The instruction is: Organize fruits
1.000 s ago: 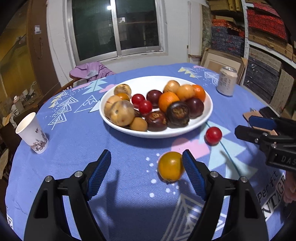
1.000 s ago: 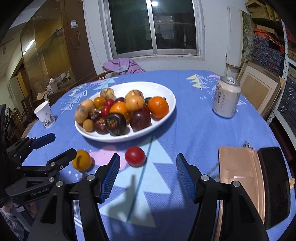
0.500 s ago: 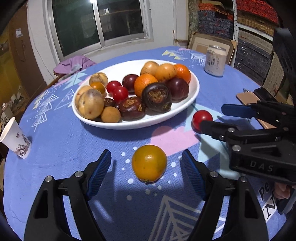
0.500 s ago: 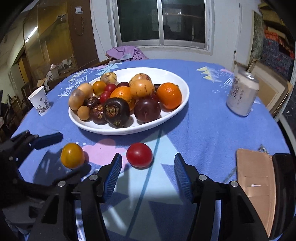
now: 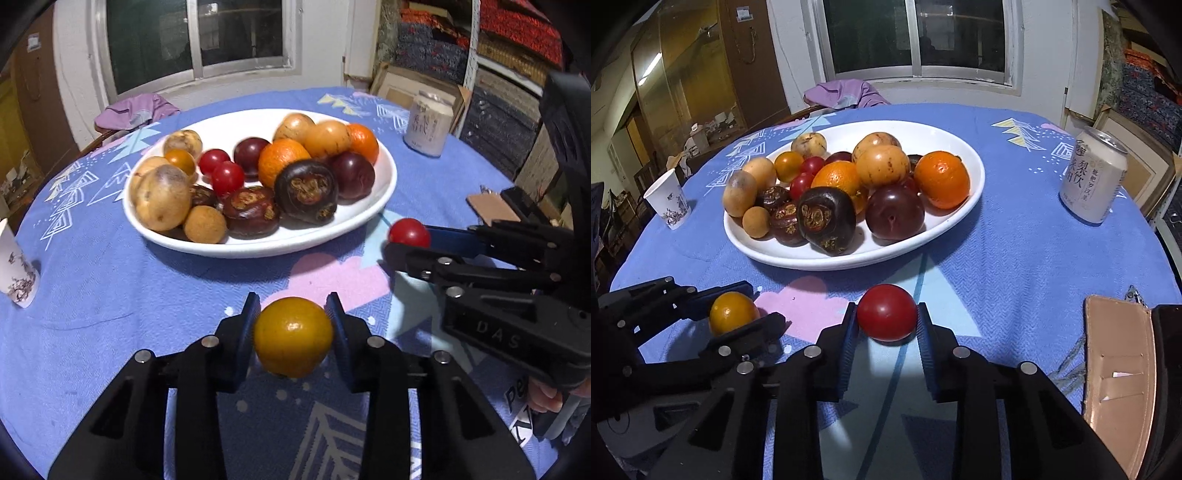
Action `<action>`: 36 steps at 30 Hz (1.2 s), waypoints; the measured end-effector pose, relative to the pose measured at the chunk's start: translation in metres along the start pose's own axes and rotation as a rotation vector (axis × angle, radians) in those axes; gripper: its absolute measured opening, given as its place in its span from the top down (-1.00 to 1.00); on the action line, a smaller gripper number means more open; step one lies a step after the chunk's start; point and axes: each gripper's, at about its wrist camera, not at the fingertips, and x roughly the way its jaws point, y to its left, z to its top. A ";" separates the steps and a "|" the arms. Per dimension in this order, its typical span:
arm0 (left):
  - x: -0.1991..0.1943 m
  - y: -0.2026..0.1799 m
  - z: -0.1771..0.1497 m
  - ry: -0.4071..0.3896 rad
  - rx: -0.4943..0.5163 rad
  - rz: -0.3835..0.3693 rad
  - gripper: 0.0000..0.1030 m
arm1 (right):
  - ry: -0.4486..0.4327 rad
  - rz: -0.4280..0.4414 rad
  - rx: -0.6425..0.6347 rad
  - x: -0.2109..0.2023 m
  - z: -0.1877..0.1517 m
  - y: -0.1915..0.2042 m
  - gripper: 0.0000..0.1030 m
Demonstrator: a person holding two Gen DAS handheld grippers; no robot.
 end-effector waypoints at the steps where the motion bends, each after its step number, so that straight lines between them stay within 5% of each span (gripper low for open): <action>1: -0.005 0.001 -0.001 -0.017 -0.007 0.009 0.29 | -0.006 0.003 0.007 -0.003 -0.001 -0.003 0.38; 8: -0.038 0.021 0.024 -0.103 -0.043 0.071 0.29 | -0.126 -0.013 0.042 -0.037 0.026 -0.006 0.38; 15: -0.008 0.058 0.075 -0.095 -0.124 0.151 0.25 | -0.133 -0.042 0.028 -0.004 0.085 0.008 0.38; 17: 0.000 0.065 0.087 -0.103 -0.134 0.164 0.13 | -0.135 -0.057 0.024 0.007 0.094 0.012 0.37; 20: 0.005 0.062 0.095 -0.124 -0.117 0.194 -0.33 | -0.129 -0.091 0.007 0.020 0.102 0.014 0.31; 25: 0.005 0.065 0.093 -0.139 -0.137 0.214 -0.75 | -0.153 -0.115 0.056 0.012 0.096 -0.001 -0.25; 28: 0.001 0.070 0.084 -0.122 -0.172 0.192 -0.80 | -0.169 -0.072 0.108 -0.001 0.089 -0.012 -0.45; 36: -0.018 0.066 0.059 -0.120 -0.201 0.167 -0.84 | -0.193 -0.058 0.082 -0.023 0.066 -0.003 -0.48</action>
